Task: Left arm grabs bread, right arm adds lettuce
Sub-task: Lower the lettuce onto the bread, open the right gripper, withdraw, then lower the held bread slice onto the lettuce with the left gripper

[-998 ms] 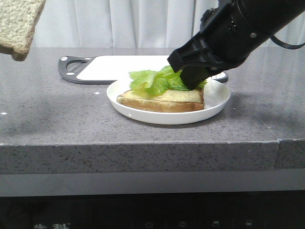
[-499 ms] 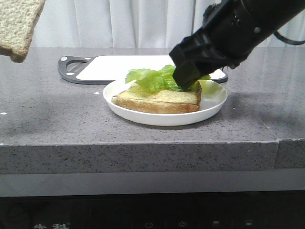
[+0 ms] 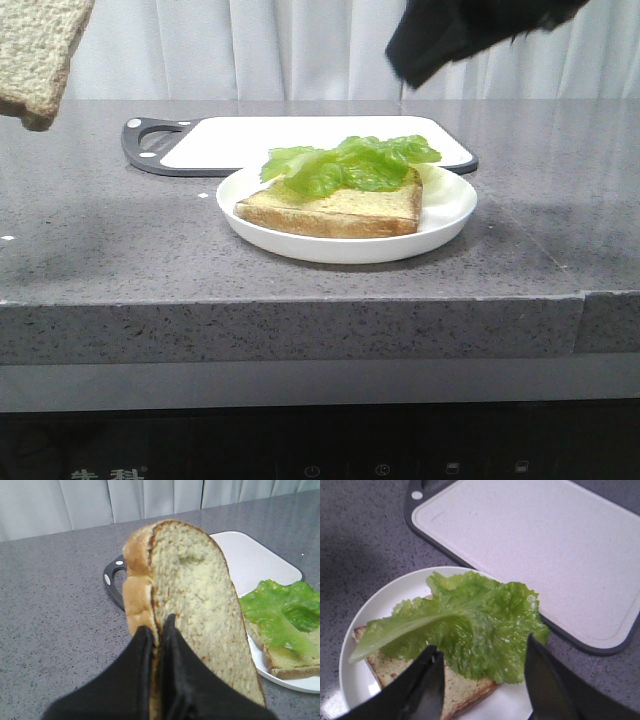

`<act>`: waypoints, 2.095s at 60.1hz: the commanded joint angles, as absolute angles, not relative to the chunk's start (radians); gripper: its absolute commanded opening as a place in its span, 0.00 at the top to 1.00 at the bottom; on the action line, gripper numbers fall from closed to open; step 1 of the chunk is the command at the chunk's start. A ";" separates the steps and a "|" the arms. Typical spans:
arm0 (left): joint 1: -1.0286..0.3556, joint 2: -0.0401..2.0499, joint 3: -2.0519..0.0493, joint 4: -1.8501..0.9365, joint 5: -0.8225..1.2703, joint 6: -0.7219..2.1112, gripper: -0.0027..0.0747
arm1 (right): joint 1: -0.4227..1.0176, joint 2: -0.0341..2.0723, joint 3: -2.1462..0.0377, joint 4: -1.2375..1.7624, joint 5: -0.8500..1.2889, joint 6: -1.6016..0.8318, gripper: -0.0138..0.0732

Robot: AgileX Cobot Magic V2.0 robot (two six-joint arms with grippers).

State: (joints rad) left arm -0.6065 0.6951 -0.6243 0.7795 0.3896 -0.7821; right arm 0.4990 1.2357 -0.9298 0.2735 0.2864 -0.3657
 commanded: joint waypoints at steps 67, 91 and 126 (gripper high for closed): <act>-0.605 1.189 -1.119 -0.487 0.415 0.026 0.99 | 0.498 0.213 -0.370 0.330 0.143 -0.372 0.91; -0.379 1.569 -1.393 -1.185 0.989 0.542 0.99 | 0.498 0.213 -0.370 0.330 0.154 -0.372 0.91; -0.330 1.734 -1.393 -1.202 0.948 0.635 0.99 | 0.498 0.213 -0.370 0.330 0.166 -0.372 0.91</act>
State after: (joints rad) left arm -0.3347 1.7766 -1.3606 -1.1607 0.9573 0.6307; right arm 0.4990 0.2070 -0.3447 0.3234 0.2410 -0.3657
